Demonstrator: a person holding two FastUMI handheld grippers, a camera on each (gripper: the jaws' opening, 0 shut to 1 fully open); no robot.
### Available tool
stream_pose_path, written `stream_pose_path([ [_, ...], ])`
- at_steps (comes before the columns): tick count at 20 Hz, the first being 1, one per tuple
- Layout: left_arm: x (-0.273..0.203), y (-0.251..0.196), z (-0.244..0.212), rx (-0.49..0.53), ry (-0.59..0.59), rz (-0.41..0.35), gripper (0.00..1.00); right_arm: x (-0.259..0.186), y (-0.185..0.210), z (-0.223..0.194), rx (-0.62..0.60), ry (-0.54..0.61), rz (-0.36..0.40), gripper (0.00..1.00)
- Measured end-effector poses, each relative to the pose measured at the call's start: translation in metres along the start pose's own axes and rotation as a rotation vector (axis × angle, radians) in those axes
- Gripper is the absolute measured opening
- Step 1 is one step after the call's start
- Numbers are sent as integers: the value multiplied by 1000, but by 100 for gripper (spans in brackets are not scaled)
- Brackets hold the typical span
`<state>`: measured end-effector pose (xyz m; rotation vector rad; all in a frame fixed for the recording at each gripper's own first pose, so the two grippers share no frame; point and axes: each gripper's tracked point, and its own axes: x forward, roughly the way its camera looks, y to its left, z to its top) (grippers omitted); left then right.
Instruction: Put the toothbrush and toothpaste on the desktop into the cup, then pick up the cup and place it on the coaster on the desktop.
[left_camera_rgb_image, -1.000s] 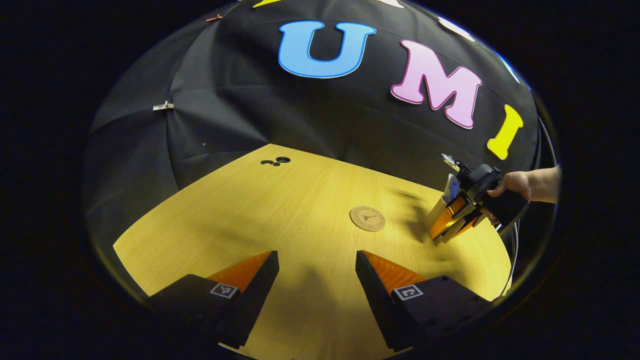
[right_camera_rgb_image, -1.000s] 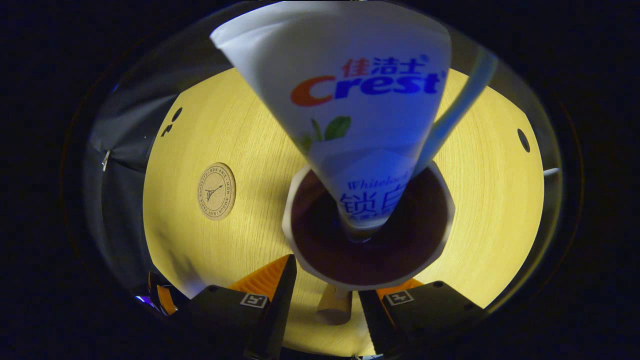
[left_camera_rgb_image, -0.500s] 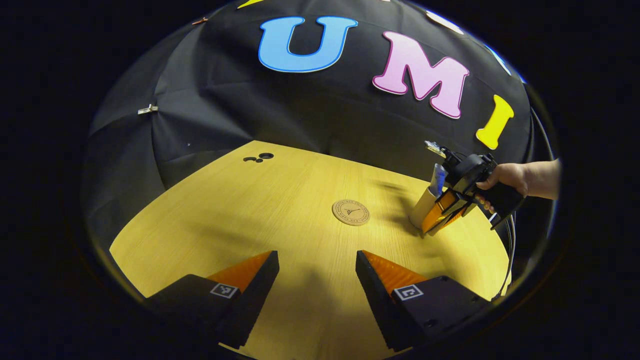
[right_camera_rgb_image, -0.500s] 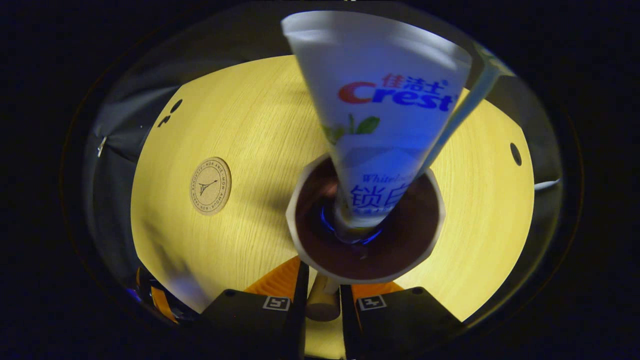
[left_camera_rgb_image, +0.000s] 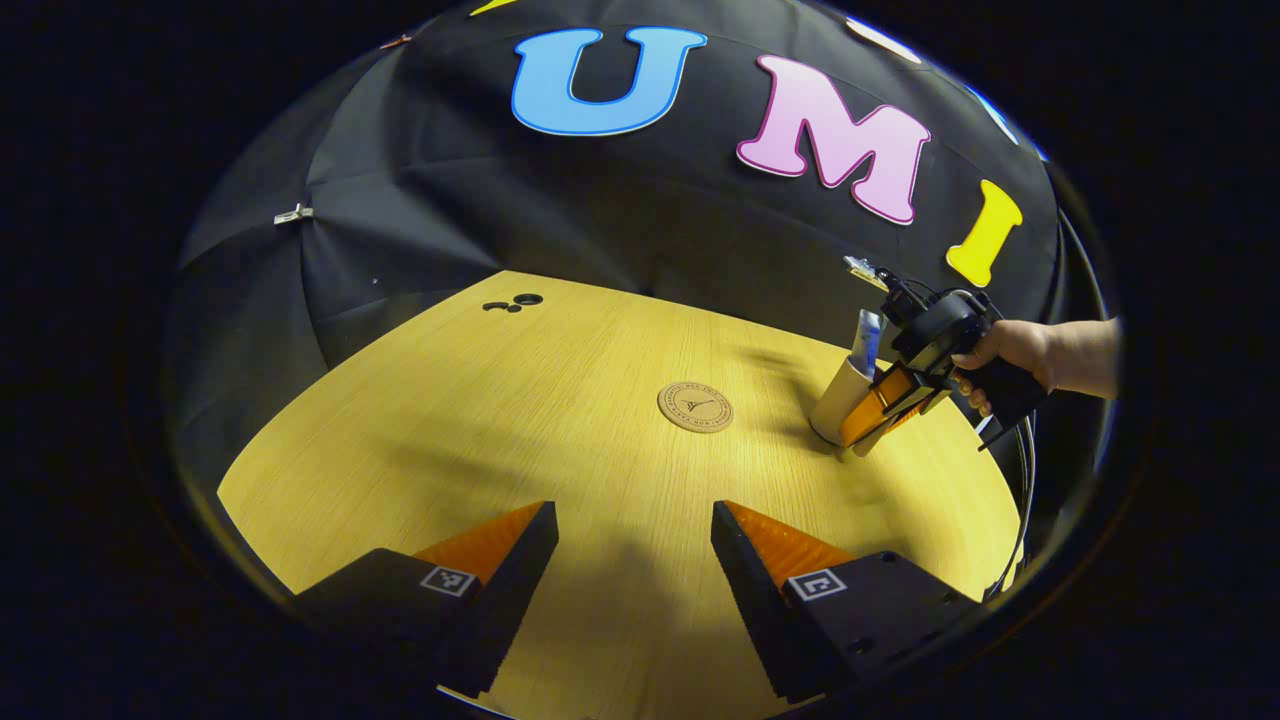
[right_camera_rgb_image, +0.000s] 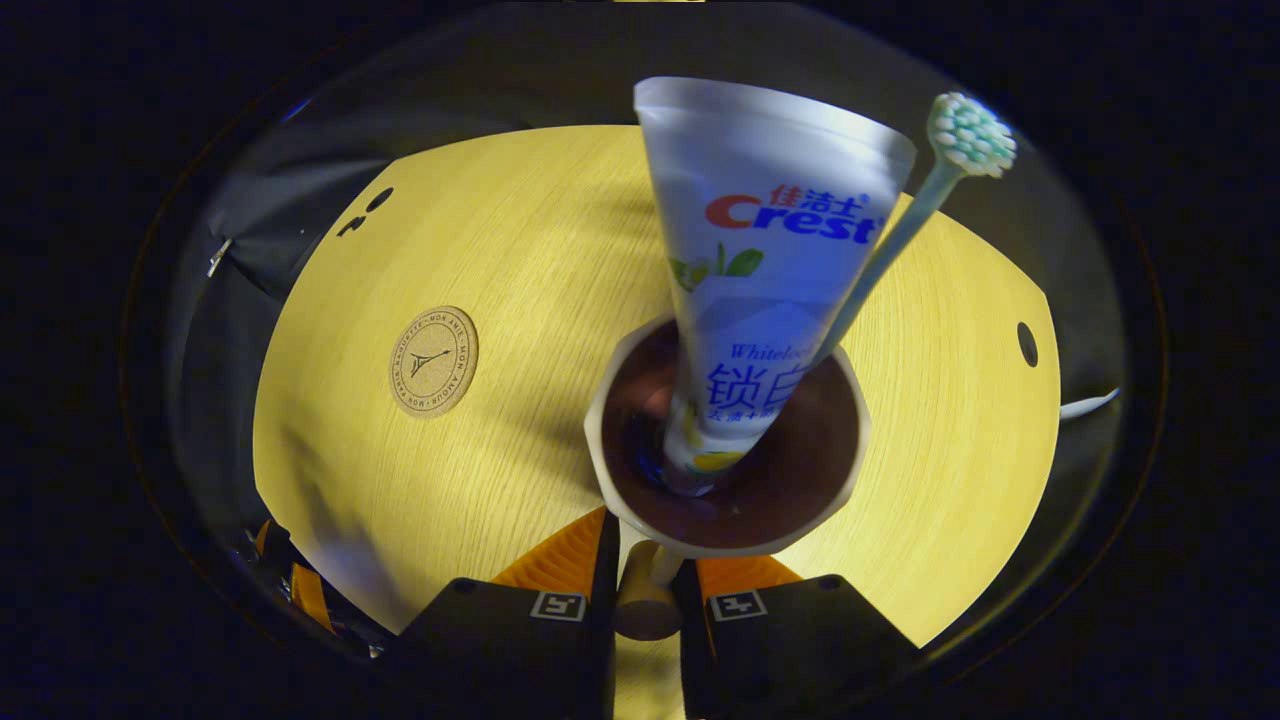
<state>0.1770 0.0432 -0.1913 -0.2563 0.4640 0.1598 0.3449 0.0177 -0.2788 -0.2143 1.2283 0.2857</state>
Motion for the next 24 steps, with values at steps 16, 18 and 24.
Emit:
stream_pose_path([
  [16,-9,13,-19,-21,38,15,98,-2,29,15,-99,-42,1,22],
  [18,-8,13,-20,-26,46,17,98,-4,30,18,-99,-70,0,22],
  [24,-2,9,-21,-20,64,22,98,-14,34,25,-93,-147,38,18],
])
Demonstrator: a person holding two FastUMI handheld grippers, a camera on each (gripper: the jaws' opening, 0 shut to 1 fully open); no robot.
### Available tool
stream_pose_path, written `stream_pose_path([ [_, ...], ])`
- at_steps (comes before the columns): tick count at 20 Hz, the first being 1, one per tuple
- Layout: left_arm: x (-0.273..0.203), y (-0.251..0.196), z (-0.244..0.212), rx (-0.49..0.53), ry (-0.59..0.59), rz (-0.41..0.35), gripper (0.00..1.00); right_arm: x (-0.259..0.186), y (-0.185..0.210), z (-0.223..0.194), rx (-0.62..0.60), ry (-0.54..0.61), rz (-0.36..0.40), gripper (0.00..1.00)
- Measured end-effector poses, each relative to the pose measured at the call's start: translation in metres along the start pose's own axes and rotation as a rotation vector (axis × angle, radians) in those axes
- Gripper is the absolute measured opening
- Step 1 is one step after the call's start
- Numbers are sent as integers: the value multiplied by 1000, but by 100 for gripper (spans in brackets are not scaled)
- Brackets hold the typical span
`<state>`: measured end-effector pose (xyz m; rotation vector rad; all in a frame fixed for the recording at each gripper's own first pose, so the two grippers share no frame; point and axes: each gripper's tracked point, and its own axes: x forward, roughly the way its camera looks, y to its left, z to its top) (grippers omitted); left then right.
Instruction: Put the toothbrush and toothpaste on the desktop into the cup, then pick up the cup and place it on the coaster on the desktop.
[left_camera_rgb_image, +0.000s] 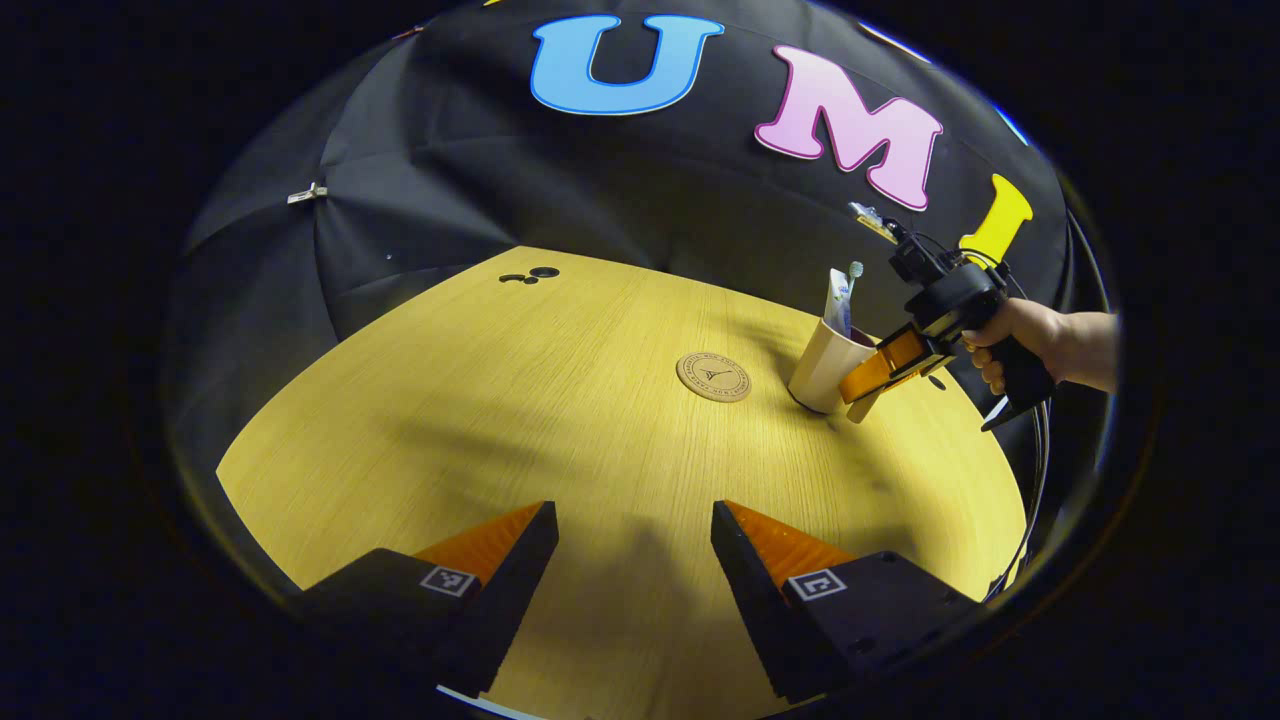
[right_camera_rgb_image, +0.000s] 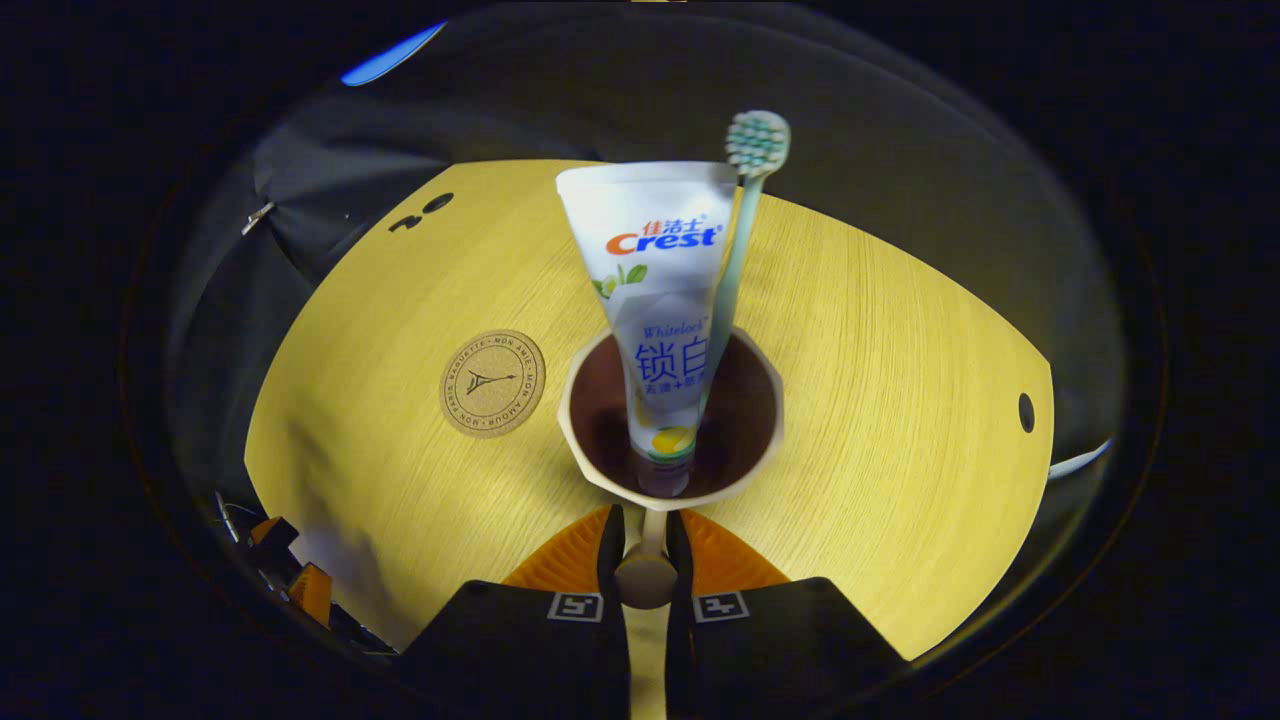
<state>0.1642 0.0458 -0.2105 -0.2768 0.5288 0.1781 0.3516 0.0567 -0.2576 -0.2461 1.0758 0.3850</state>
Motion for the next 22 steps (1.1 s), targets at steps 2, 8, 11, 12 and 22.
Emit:
stream_pose_path([
  [2,-1,-1,-5,10,7,-4,98,1,2,1,10,-31,5,18],
  [8,2,-7,-12,31,26,-22,98,-15,5,15,8,-105,17,17],
  [11,4,-7,-15,31,35,-25,98,-22,16,26,47,-138,44,17],
  [12,4,-7,-14,32,35,-24,98,-24,21,29,49,-148,51,17],
  [22,-5,8,0,0,-6,-8,98,-43,30,51,-33,-184,115,17],
])
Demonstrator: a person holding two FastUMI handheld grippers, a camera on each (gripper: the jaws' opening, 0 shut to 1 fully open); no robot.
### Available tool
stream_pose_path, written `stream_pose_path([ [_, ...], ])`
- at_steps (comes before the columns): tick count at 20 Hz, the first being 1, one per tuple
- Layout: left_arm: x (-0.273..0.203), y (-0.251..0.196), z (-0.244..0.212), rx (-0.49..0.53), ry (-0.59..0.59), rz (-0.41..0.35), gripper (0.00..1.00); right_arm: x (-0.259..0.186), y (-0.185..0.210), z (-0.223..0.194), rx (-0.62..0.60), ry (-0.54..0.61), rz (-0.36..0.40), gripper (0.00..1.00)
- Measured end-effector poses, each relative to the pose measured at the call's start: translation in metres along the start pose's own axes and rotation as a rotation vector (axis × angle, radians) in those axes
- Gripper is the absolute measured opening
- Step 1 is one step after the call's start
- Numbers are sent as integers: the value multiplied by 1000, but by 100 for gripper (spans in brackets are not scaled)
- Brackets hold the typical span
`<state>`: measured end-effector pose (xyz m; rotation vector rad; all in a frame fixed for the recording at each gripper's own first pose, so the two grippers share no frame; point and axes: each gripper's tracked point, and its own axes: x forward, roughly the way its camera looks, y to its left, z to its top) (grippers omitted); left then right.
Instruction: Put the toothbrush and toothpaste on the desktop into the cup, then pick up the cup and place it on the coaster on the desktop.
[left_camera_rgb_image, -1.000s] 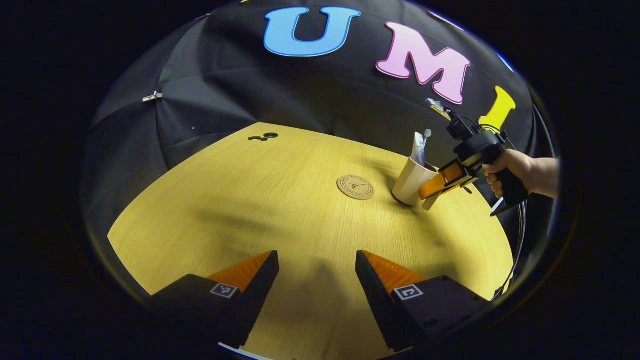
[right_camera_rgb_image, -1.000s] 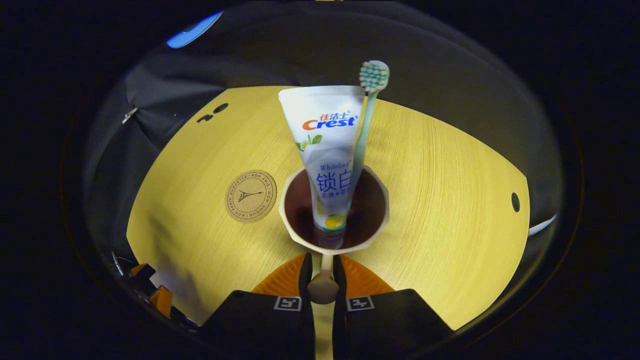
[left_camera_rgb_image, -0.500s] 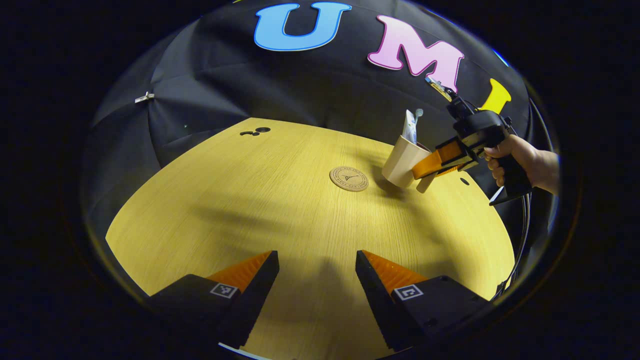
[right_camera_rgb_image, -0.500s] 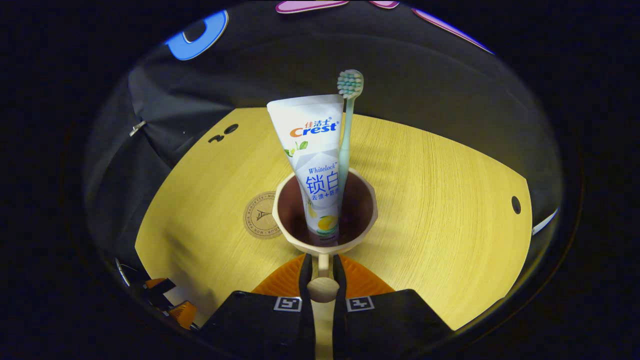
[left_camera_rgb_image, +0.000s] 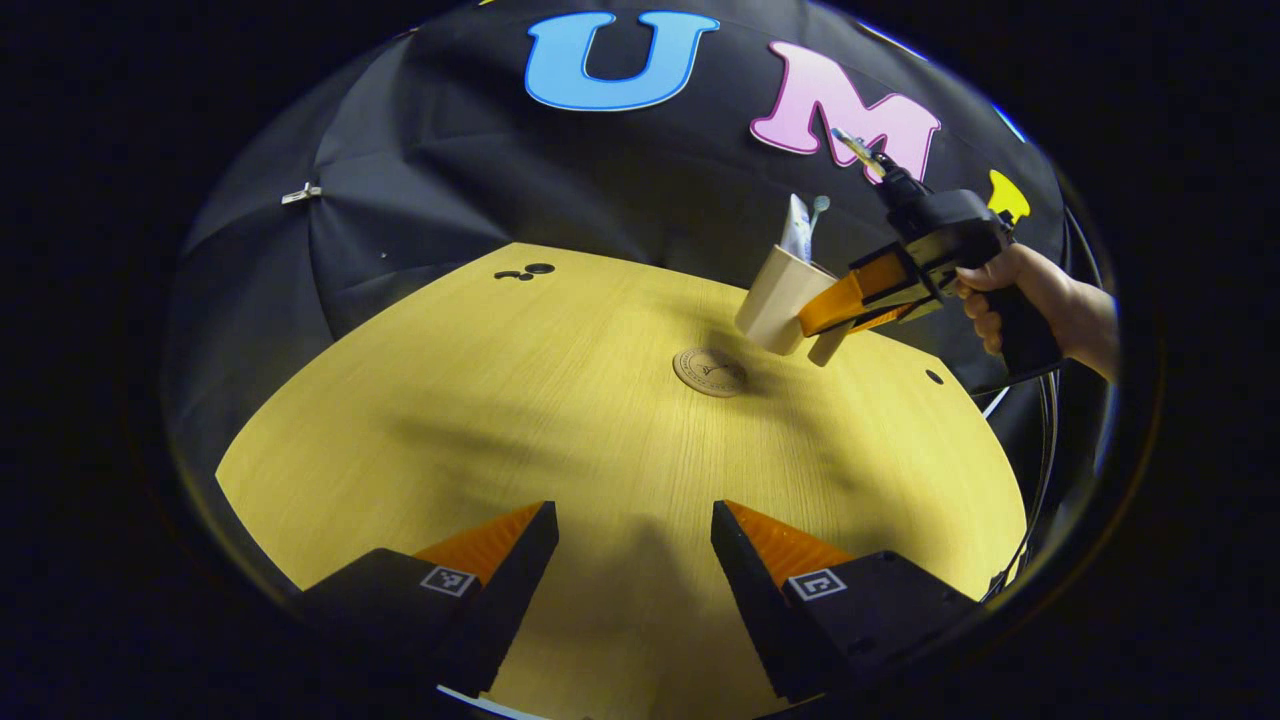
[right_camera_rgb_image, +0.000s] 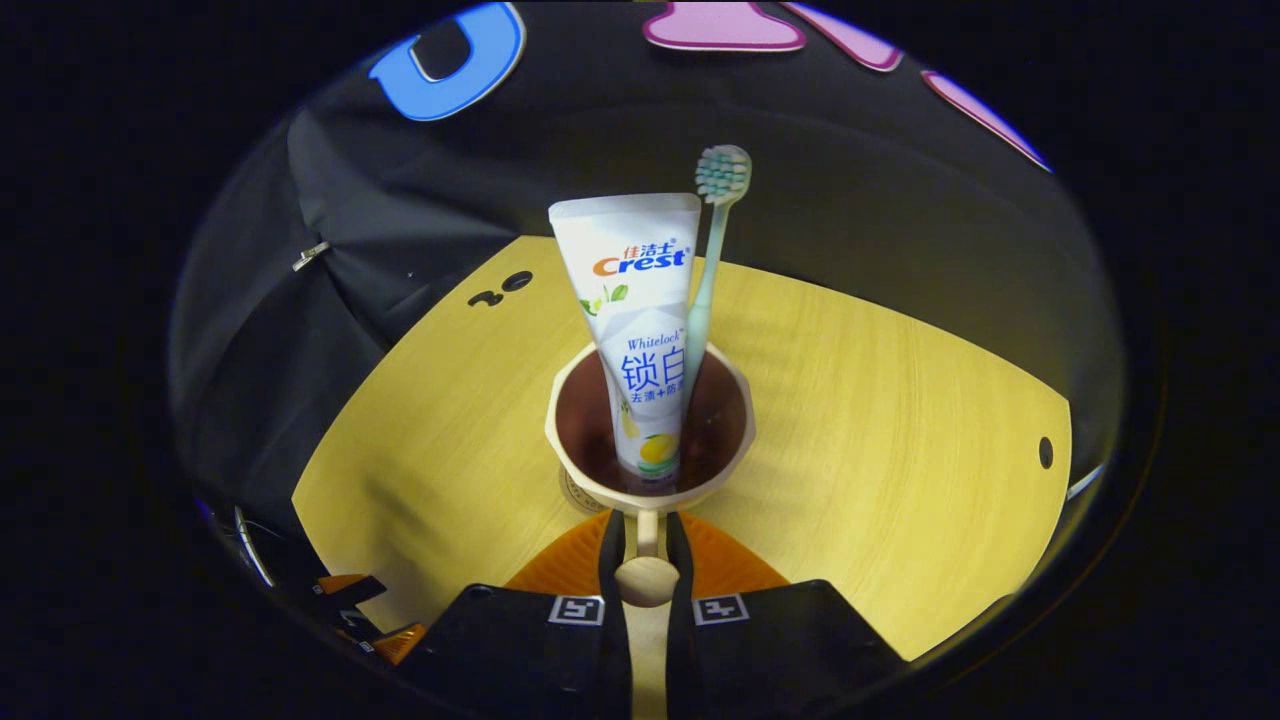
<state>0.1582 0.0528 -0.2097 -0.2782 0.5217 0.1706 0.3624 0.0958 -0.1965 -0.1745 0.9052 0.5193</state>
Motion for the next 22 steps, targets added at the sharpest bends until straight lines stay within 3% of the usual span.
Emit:
stream_pose_path([
  [7,-21,19,-4,-32,-10,33,98,1,-1,-2,-71,60,6,17],
  [19,-47,43,-13,-37,-5,86,98,-9,2,13,-128,127,-56,17],
  [22,-50,39,-9,-23,-12,81,97,-10,6,15,-123,141,-55,22],
])
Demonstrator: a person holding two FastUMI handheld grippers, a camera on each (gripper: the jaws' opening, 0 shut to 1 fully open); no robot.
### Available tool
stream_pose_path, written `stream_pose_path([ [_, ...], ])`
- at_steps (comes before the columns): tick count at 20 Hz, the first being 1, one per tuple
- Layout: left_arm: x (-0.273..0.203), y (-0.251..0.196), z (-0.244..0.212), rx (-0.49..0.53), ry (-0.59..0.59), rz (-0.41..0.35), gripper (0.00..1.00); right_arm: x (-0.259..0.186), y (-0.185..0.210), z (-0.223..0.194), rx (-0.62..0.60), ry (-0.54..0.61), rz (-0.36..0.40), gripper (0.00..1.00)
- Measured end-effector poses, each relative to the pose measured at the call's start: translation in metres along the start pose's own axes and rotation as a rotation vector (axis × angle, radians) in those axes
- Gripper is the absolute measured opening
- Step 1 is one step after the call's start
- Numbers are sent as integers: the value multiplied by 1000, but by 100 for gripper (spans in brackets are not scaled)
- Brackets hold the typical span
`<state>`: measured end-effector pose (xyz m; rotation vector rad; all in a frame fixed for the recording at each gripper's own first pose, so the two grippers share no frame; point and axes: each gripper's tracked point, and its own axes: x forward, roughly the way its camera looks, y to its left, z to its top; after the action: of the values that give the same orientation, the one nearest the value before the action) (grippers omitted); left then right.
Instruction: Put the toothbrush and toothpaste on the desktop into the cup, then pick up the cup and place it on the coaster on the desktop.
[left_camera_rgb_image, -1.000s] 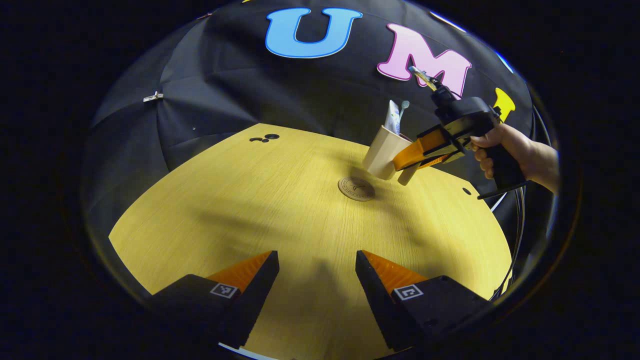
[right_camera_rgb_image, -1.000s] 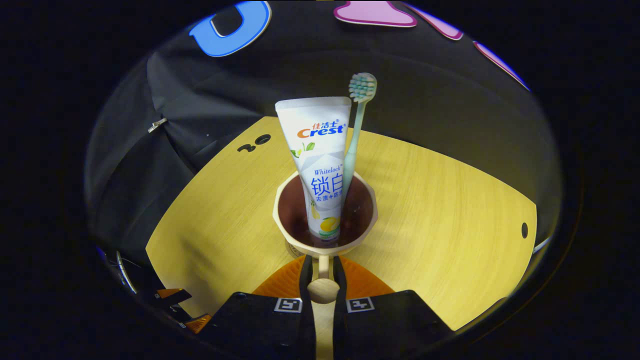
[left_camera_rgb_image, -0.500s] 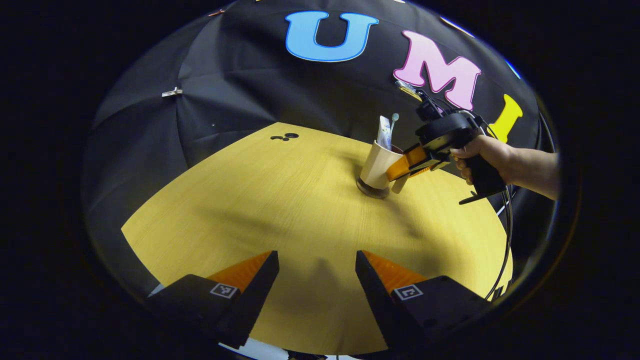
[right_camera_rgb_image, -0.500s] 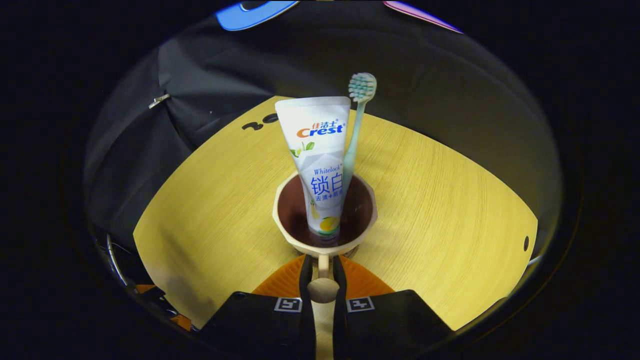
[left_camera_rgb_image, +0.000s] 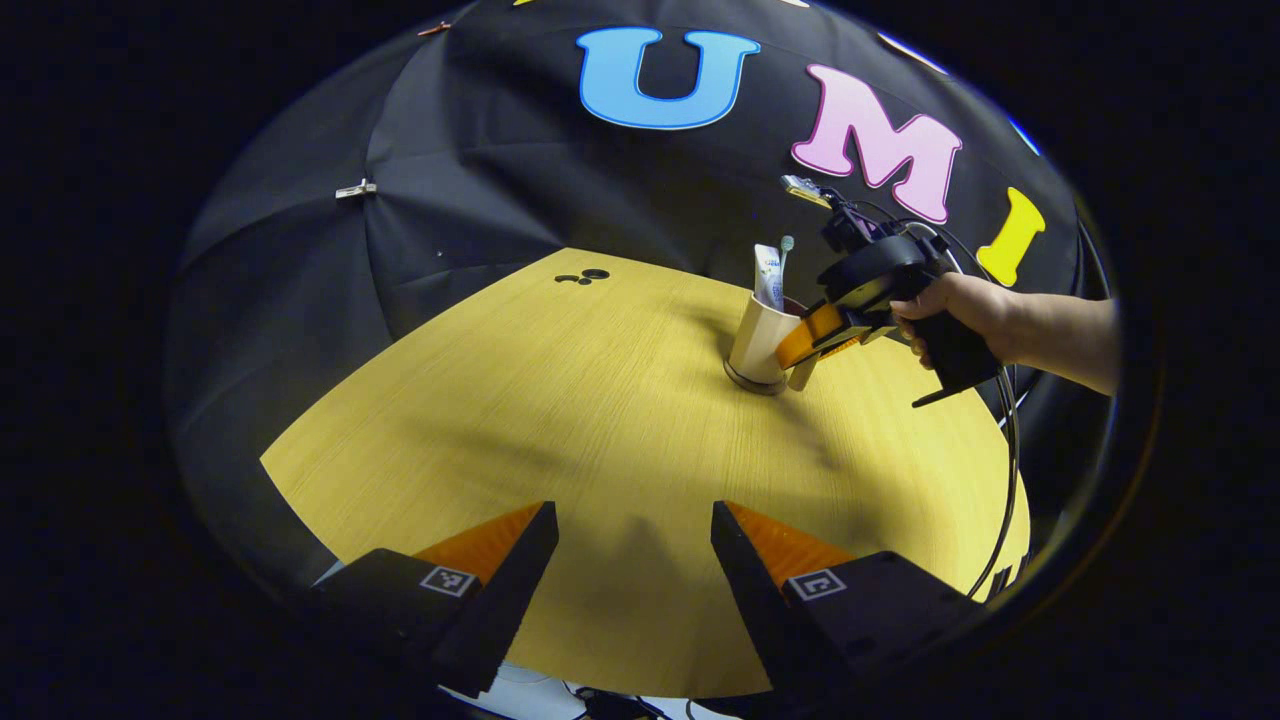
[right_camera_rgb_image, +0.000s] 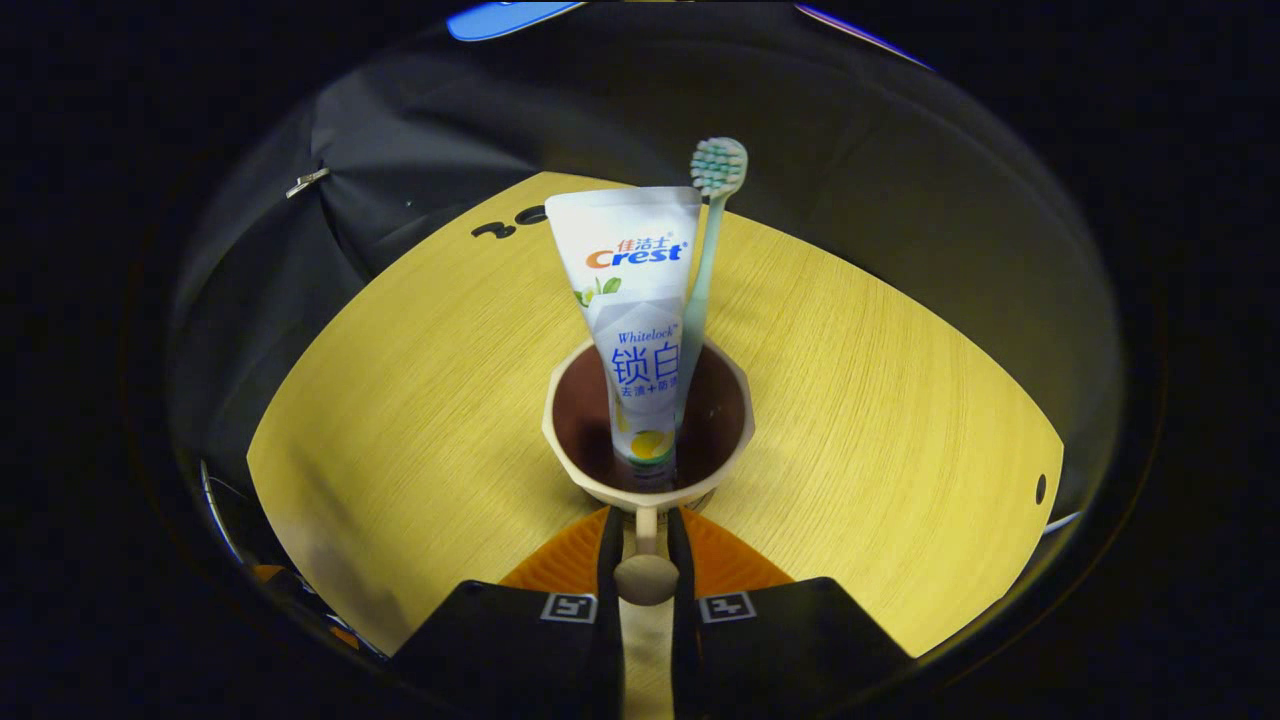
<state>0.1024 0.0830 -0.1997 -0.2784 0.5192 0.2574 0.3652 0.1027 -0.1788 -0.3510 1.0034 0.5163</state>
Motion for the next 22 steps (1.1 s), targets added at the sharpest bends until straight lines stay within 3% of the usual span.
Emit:
stream_pose_path([
  [2,-3,-1,3,9,-8,-10,98,-10,-4,14,22,-10,5,29],
  [5,-13,-6,7,28,-21,-27,98,-34,-4,19,49,-59,4,70],
  [7,-18,-11,14,38,-33,-47,97,-55,-9,24,76,-89,9,85],
  [10,-29,-22,26,59,-57,-82,97,-95,-12,29,127,-148,4,90],
  [11,-33,-25,30,66,-68,-97,98,-110,-14,31,141,-174,1,100],
  [17,-68,-48,57,119,-144,-186,97,-212,-27,33,208,-385,-70,99],
  [22,-101,-59,86,201,-252,-212,97,-303,-26,7,205,-590,-196,98],
])
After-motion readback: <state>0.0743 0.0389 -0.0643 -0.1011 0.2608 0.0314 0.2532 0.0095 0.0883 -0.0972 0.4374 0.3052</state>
